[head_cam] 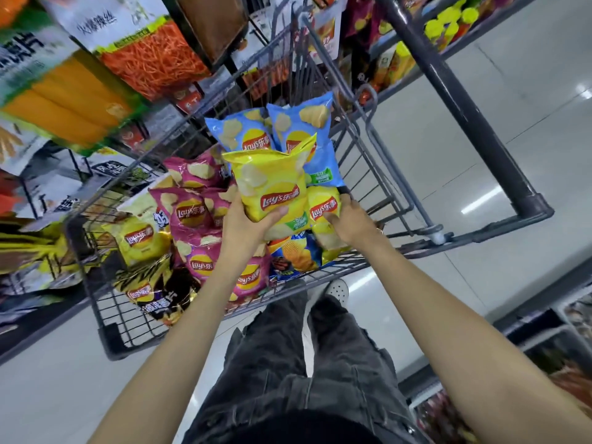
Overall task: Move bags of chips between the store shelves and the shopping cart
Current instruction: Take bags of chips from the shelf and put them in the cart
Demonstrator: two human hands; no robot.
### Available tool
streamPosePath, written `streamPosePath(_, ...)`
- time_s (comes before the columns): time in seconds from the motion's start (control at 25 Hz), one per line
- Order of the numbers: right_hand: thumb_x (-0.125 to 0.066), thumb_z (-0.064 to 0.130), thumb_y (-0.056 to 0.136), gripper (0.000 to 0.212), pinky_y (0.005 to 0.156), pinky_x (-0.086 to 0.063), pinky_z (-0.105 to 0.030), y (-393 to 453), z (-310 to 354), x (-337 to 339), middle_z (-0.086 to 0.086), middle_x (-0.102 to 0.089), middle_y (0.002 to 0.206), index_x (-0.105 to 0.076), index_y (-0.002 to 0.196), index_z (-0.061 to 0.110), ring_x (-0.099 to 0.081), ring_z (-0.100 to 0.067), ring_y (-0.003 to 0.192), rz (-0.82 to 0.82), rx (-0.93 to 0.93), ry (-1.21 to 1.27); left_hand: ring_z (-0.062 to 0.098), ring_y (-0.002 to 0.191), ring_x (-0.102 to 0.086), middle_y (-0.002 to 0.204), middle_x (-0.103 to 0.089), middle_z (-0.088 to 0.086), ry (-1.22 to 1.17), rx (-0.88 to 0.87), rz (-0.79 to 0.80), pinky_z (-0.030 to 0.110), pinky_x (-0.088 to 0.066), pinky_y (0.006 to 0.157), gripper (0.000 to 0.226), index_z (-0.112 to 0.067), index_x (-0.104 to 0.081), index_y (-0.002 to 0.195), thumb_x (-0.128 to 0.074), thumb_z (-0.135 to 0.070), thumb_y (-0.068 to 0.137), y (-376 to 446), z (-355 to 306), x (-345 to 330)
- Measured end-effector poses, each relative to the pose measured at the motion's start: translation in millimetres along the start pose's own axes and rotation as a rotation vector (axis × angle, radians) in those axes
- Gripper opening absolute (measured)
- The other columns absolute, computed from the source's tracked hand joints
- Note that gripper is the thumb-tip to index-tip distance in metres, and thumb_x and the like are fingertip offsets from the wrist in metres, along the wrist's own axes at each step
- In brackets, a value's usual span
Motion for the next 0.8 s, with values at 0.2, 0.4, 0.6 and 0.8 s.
streamPosePath(0.2,-0.057,0.054,0.092,0.066,0.1,-0.041,-0.047,14.8,-2.1,-11.6,-0.024,-0.05,0.136,-0.038,0.133,0.005,-0.047,-0.043,0.126,0.01,-0.124,-0.003,-0.004,0.106,-0.059,0.116,-0.063,-0.015,0.022,0.017,0.032,0.011,-0.047,0.084,0.067,-0.026,-0.051,0.128,-0.08,-0.047,0.072,21.2,4.4,15.1)
streamPosePath(0.4,-0.057,0.089,0.049,0.1,0.089,-0.051,-0.038,21.0,-3.8,-22.0,-0.008,-0.066,0.121,-0.06,0.12,0.019,-0.062,-0.03,0.11,0.14,-0.207,0.059,0.002,0.11,-0.063,0.12,-0.067,-0.011,-0.002,0.008,0.114,0.024,-0.053,0.092,0.066,-0.02,-0.052,0.134,-0.082,-0.037,0.078,52.7,7.7,23.3)
streamPosePath(0.6,-0.075,0.089,0.027,0.112,0.09,-0.055,-0.043,35.6,-37.6,-54.2,0.004,-0.069,0.111,-0.059,0.118,0.025,-0.066,-0.021,0.105,0.11,-0.232,0.357,0.005,0.111,-0.063,0.118,-0.067,-0.01,0.035,-0.053,0.183,0.037,-0.052,0.098,0.064,-0.021,-0.054,0.131,-0.083,-0.04,0.077,78.9,-5.2,21.8)
streamPosePath(0.8,-0.075,0.066,0.068,0.079,0.083,-0.047,-0.037,-23.3,3.1,2.3,-0.007,-0.065,0.119,-0.049,0.126,0.02,-0.06,-0.031,0.111,-0.116,-0.201,0.349,-0.003,0.11,-0.06,0.121,-0.061,-0.021,0.003,-0.135,0.216,0.031,-0.051,0.095,0.071,-0.029,-0.038,0.139,-0.076,-0.048,0.081,82.5,-37.6,19.2)
Point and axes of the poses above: each hand's wrist, its own y-axis towards the middle knuckle, its own x-axis out of the back of the hand, z = x × y, the point moved 8 cm from there along y, towards the middle knuckle
